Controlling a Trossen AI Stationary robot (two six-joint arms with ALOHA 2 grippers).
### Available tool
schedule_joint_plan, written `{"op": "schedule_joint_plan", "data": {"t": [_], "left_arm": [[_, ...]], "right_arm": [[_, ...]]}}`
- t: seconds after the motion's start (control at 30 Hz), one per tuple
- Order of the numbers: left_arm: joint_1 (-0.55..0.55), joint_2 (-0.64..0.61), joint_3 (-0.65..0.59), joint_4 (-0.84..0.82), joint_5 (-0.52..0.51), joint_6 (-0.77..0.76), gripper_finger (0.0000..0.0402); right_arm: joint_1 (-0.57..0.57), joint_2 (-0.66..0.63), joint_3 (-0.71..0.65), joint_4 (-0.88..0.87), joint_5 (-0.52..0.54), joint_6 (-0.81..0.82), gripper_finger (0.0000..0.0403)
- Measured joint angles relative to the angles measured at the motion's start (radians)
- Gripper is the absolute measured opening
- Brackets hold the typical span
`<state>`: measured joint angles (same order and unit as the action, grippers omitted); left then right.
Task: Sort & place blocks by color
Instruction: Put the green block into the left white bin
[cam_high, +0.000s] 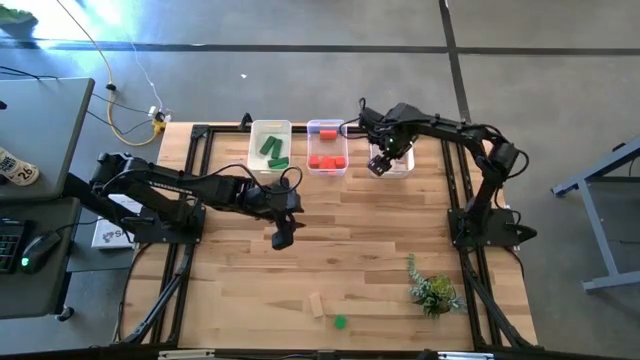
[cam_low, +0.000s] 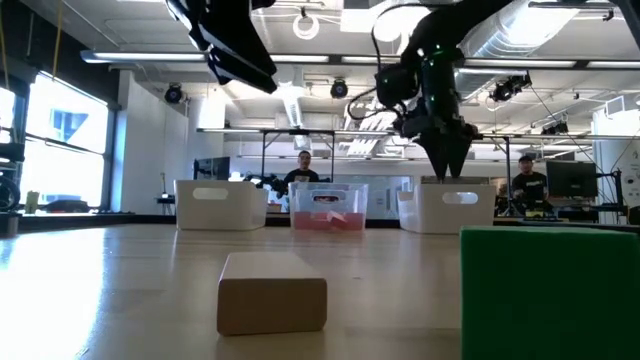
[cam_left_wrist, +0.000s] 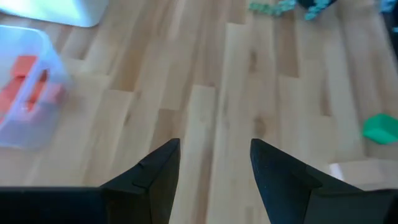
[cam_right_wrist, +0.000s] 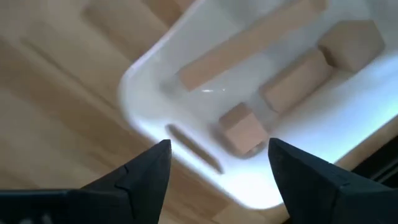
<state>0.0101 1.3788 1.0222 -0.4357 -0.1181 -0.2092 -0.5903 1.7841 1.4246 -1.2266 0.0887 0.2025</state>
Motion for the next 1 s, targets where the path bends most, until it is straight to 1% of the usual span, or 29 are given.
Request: {"op": "schedule_joint_plan", "data": {"t": [0.17, 0.3, 0.47, 0.77, 0.87, 1.0], "left_arm": [[0.001, -0.001, 0.000, -0.027, -0.055, -0.024, 0.0182], [0.000, -0.001, 0.000, -0.046, -0.058, -0.024, 0.0182], [0.002, -0.001, 0.000, -0.052, -0.062, -0.022, 0.0182], [0.005, -0.002, 0.000, -0.060, -0.102, 0.003, 0.0182], [0.005, -0.002, 0.000, -0.065, -0.103, 0.003, 0.0182], [0.005, -0.002, 0.000, -0.066, -0.102, 0.002, 0.0182]], "right_arm": [[0.094, -0.072, 0.001, 0.004, 0.008, 0.050, 0.0255], [0.197, -0.132, 0.001, 0.008, 0.008, 0.162, 0.0256], [0.355, -0.180, 0.001, 0.021, 0.006, 0.296, 0.0256], [0.621, -0.180, 0.001, 0.039, 0.005, 0.531, 0.0256], [0.699, -0.181, 0.001, 0.063, 0.005, 0.566, 0.0256], [0.794, -0.181, 0.001, 0.100, 0.002, 0.556, 0.0256]]}}
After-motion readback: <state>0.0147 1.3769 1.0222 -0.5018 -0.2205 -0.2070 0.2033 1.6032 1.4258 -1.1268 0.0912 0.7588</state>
